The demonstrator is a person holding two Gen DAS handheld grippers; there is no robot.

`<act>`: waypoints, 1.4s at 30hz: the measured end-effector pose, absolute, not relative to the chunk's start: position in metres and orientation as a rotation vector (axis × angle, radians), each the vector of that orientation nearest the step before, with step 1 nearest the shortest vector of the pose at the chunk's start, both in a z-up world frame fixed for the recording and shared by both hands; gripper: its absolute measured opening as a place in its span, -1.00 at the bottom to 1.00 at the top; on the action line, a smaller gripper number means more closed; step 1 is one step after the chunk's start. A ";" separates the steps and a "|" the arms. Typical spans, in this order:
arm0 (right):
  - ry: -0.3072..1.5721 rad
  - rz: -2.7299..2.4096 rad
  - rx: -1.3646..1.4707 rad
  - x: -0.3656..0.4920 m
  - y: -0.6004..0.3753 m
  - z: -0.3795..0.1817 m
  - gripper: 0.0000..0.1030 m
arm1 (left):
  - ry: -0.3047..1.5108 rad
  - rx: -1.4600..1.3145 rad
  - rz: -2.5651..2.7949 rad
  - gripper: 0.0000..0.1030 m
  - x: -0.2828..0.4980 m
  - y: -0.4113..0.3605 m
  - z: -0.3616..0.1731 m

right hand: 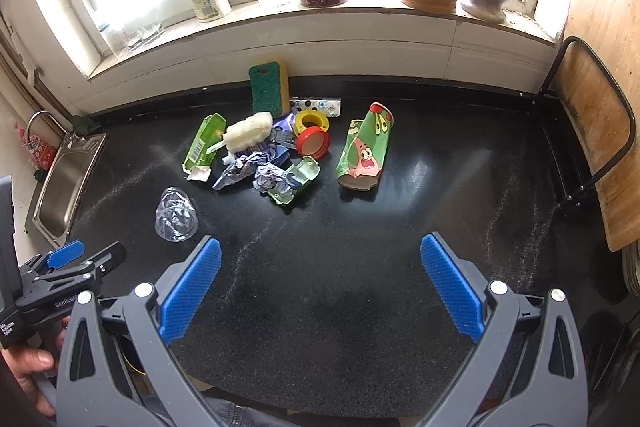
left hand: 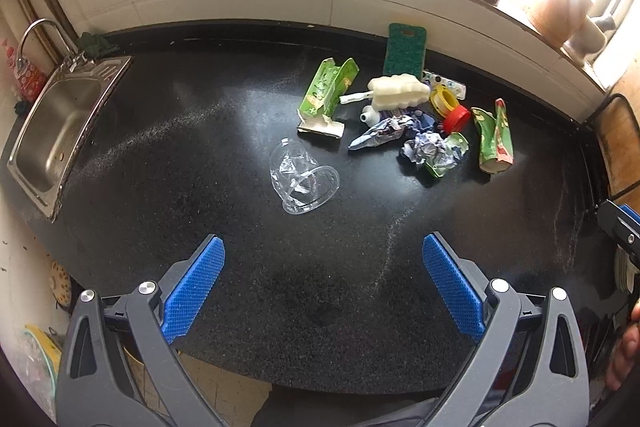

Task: Collect trash
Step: 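Grasp the clear plastic cup with the left tool while the right tool grasps the green SpongeBob cup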

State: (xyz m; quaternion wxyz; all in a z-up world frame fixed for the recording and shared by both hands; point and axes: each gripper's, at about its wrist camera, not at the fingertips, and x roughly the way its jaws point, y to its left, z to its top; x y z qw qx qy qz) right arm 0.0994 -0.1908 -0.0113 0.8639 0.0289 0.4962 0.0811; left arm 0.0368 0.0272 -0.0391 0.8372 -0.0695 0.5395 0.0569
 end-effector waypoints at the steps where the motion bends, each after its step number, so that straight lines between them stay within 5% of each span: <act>1: 1.044 0.165 0.065 0.105 -0.193 -0.016 0.89 | 1.149 -0.155 0.138 0.87 0.043 0.032 -0.045; 13: 1.137 0.134 0.080 0.188 -0.201 -0.089 0.89 | 1.240 -0.307 0.243 0.86 0.126 0.068 -0.131; 20: 1.267 0.065 0.138 0.257 -0.210 -0.152 0.87 | 1.336 -0.333 0.278 0.61 0.154 0.078 -0.179; 27: 1.387 0.061 0.135 0.298 -0.211 -0.204 0.48 | 1.344 -0.247 0.271 0.59 0.171 0.070 -0.196; 30: 1.362 0.053 0.062 0.300 -0.206 -0.204 0.12 | 1.348 -0.177 0.262 0.60 0.176 0.063 -0.198; 34: 1.354 0.065 0.066 0.296 -0.207 -0.201 0.09 | 1.365 -0.169 0.246 0.59 0.180 0.056 -0.198; 38: 1.291 0.077 0.053 0.279 -0.214 -0.172 0.06 | 1.369 -0.179 0.200 0.02 0.175 0.045 -0.192; 42: 1.207 0.108 0.028 0.247 -0.214 -0.132 0.06 | 1.318 -0.212 0.191 0.01 0.155 0.042 -0.168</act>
